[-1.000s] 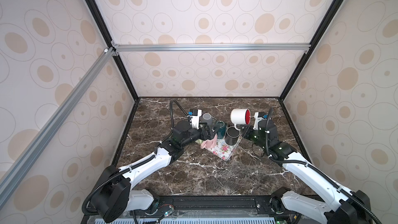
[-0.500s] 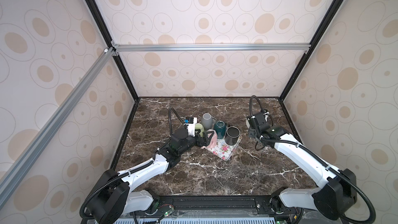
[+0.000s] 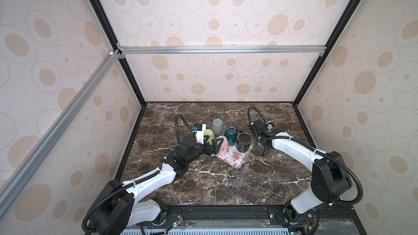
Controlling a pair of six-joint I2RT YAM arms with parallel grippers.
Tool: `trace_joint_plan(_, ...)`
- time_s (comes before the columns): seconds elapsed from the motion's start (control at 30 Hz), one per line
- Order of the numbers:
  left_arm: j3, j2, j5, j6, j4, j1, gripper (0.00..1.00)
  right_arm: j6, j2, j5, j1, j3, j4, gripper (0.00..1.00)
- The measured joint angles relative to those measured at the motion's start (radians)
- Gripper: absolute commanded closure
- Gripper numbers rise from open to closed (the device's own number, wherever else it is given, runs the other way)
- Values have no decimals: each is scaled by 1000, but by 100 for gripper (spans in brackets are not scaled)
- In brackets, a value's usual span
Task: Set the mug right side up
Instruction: 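Lower the white mug, opening up, onto the table with the right gripper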
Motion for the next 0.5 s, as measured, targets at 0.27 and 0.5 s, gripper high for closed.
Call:
trace_joint_plan(0.27, 0, -16, -20, 12, -11, 0, 2, 0, 65, -42, -39, 5, 71, 100)
trace_joint_plan(0.5, 0, -16, -24, 13, -23, 0, 2, 1, 125, -39, -54, 46, 77, 100)
